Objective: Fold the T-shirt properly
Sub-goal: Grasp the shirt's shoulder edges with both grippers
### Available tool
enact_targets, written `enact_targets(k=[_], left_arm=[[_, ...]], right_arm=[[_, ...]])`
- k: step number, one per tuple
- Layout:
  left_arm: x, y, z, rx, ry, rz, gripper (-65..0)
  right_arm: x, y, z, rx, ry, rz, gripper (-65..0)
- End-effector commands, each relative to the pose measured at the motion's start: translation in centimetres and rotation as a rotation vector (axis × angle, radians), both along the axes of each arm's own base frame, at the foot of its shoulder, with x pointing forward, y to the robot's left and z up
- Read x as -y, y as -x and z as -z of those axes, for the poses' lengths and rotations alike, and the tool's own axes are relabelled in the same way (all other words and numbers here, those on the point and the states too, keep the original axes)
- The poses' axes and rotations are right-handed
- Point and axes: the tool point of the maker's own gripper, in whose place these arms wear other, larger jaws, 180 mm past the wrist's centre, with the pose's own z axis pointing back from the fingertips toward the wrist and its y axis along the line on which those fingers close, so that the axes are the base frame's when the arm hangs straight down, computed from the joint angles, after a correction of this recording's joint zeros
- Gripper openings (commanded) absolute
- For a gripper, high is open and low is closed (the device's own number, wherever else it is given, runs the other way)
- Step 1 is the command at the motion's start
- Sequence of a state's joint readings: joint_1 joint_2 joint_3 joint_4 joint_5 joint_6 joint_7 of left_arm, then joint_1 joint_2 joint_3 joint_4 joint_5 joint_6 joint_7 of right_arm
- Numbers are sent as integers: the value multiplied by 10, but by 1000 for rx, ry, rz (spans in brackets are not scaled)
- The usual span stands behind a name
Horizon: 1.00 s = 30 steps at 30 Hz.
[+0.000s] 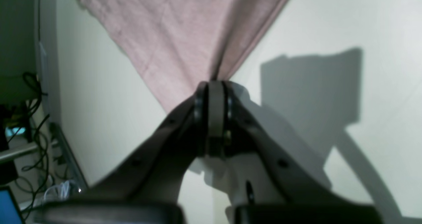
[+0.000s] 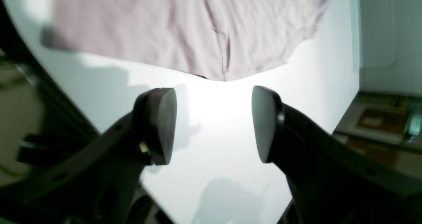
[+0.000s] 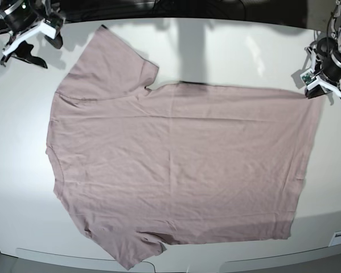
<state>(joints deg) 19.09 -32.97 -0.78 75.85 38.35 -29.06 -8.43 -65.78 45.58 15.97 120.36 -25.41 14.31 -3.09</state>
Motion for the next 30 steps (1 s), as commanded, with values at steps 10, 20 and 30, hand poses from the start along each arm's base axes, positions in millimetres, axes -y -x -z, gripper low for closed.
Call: enact_targets(k=[10,20,30], left_arm=[[5,47,29,-196,-29,16,-650],[5,47,29,-195,-29,16,-650],[5,47,29,-195,-30,16,-650]], right_arm=[[2,-20,54,-29,5,-61,-287],[-18,-24,91,-66,118,-173,-287],[-16,-28,107,-96,132,-181,-288]])
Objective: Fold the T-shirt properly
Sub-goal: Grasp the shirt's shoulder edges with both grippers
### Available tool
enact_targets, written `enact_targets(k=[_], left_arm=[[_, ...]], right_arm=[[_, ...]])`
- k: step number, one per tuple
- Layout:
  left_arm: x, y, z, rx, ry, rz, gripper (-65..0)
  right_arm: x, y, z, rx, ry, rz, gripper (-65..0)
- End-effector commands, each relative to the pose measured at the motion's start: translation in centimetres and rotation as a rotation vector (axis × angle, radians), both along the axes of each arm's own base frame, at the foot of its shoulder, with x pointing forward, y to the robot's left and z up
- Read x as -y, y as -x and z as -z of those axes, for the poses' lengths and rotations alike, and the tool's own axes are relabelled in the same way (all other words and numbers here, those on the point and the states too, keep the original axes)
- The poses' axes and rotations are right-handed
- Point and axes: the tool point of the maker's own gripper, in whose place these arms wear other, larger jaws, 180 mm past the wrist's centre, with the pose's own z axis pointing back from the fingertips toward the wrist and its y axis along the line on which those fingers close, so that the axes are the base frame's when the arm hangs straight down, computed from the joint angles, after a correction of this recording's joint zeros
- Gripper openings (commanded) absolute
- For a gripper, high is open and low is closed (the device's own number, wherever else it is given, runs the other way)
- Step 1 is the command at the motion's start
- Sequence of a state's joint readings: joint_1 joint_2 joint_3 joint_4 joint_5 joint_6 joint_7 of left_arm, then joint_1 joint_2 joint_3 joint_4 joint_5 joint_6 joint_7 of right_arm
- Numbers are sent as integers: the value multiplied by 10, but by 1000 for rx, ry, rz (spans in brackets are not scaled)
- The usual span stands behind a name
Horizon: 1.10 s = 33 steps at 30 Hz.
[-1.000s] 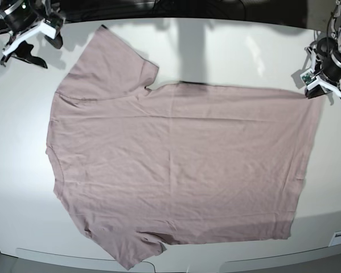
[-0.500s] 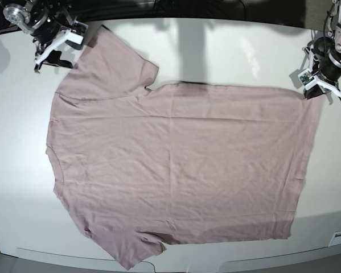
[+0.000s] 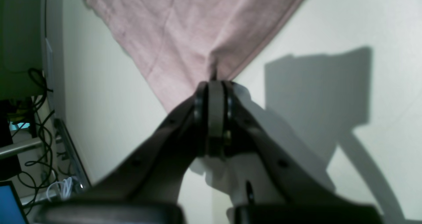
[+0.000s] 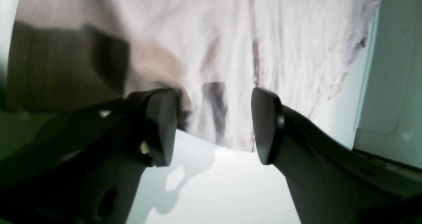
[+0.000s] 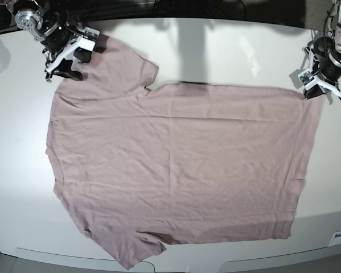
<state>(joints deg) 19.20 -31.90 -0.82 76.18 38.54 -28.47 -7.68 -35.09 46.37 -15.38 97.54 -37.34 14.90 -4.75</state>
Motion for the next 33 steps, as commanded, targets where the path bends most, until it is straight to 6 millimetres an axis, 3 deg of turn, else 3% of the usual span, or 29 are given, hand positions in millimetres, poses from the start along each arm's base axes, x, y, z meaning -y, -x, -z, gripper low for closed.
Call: enact_targets(k=[1,5,9,14,19,24,33], left_arm=[[0,47,28,-203,-31,27,-650],[1,47,28,-202,-30,27,-650],[1,47,28,-202,-30,27,-650],[0,47,28,-203,-31,27,-650],[0,47,28,-204,-33,25,-650],[0,47,28,-204,-33,25,-650],[7,54,24,-210,85,-58,-650]], right_arm=[[4,-2,-1,0,12,-8,-288],[2,0,0,-7,-3,-19,-292],[-3,5,8,-46,-26,-24,-359],[-13,3,15,-88,-102,27,-382],[-12,6,18,-120,-98,29,-472],[-3,8,21,-166,-121,163,-650],[-6,11,15,-198,-206,254,-650]])
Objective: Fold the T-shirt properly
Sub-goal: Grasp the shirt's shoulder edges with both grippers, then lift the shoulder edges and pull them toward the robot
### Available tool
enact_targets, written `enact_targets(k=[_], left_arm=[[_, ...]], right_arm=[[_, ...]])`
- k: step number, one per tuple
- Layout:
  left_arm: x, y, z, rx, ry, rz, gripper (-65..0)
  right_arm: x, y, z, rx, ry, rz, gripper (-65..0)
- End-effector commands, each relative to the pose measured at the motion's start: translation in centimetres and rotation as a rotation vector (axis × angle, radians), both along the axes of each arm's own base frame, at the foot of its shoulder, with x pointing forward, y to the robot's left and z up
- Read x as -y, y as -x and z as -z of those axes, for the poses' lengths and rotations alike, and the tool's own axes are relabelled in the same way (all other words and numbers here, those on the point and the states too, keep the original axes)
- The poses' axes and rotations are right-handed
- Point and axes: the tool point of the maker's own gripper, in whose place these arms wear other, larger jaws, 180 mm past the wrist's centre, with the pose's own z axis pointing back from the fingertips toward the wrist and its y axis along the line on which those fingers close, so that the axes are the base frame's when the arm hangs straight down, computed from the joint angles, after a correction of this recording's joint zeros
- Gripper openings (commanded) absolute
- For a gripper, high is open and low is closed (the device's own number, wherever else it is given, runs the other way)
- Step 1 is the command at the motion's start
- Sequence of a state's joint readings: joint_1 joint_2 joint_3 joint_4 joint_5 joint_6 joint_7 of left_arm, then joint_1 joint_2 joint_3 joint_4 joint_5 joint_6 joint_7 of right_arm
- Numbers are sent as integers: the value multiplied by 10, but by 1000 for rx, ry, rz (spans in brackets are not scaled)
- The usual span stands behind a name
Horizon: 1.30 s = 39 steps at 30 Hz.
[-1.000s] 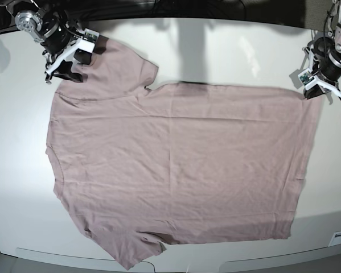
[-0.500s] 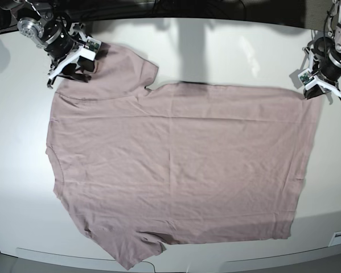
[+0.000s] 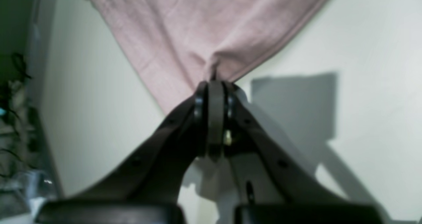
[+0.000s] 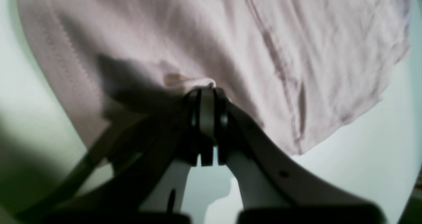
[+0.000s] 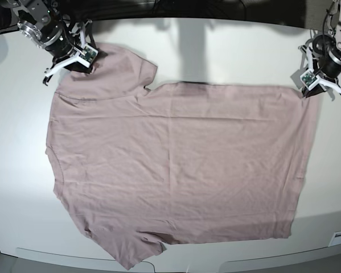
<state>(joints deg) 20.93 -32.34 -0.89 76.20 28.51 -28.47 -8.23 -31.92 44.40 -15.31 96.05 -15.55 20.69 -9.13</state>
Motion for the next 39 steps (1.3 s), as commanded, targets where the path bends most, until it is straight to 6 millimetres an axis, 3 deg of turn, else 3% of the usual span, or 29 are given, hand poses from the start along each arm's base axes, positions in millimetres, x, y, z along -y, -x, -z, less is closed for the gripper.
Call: enact_targets(k=[1,6,10,18,24,27,31,39], left_arm=[[-4,52,26,-216,-32,31,-650],[-17,66,9,-200,12,-62,-650],[-14,85,-2,-209,33,-61,-650],[-24,108,-19,-202,24,-155,-650],[-33,117,-40,-126,57,-246,-650],[-41,105,-56,-51,69,-276,-650],[-47,76,-75,47,77,-289,-650],[-54,25,-88,145,62,-312,-650]], right_arm=[[4,5,-5,-15,-2,-2,-650],[10,6,-29,19,-49,63,-650],[14,20,-43,21,-84,93,-650],[24,57,-54,-17,-95,114,-650],[22,67,-64,5,-131,161,-650],[16,55,-76,51,-150,144,-650],[11,20,-95,156,-198,157,-650],[10,-37,-118,299,-242,179,-650]])
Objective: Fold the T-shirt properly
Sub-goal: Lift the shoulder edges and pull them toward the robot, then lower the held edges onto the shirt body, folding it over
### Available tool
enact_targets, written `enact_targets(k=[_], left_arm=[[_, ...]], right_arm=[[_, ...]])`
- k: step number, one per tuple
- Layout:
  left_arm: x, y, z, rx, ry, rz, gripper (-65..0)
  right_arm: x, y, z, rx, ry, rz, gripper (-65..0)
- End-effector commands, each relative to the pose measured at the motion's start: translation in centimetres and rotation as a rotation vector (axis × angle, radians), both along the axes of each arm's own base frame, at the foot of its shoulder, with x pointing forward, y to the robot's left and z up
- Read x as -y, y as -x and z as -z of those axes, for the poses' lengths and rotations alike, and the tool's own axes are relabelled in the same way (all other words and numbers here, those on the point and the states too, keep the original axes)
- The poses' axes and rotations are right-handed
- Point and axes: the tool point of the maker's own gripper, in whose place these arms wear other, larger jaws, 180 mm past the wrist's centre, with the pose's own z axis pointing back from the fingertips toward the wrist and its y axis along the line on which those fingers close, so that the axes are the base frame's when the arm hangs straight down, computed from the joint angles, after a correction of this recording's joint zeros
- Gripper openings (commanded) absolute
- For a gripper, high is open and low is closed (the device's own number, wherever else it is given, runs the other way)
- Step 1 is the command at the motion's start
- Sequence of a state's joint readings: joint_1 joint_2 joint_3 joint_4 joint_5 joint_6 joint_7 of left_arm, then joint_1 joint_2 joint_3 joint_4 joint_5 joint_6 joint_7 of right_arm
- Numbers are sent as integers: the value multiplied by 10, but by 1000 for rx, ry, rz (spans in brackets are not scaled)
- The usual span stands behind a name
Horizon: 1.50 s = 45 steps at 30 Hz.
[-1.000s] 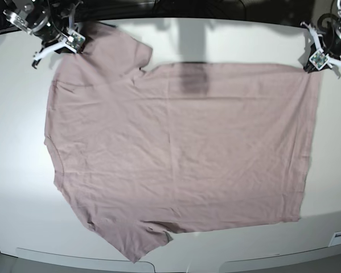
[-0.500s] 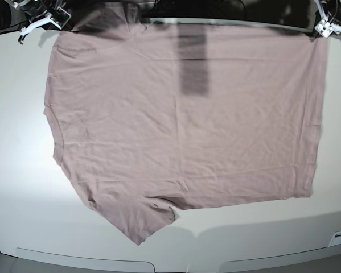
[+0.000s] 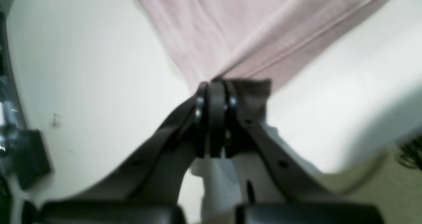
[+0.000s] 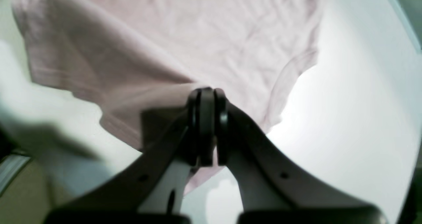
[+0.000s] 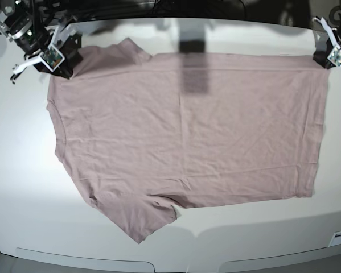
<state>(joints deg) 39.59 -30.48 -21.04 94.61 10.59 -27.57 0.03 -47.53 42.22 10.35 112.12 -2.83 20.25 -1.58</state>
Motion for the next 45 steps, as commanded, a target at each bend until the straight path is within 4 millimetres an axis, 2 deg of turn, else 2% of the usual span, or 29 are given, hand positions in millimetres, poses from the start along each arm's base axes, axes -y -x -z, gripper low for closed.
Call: enact_targets(k=[1,4,10,17,22,28,34,45], left_arm=[[-5,-15,-14,56,-18,8,-650],[-5,-33,-22,100,-16,11,-650],[0,-53,-28,124,11,37,-650],[-15,-68,2,69,13,-1,-650],[-17,-79,16,44,-7,5,-650],[-22,-98,12,74,-1,-15,-650],[-23,-106,8,89,1,-21,-650],[-24,-125,-5,137,-2,-21,-650]], right_arm=[[-2,-12,-11,50,-8,-12,-650],[-4,-28,-10,77,-15,-11,-650],[-8,-62,12,86,-32,-8,-650],[-13,-103,31,90,-30,-23,-650],[-13,-126,44,71,-2,-32,-650],[-11,-154,37,103,-17,-10,-650],[-14,-174,24,143,-58,14,-650],[-17,-179,22,141,-53,5,-650]])
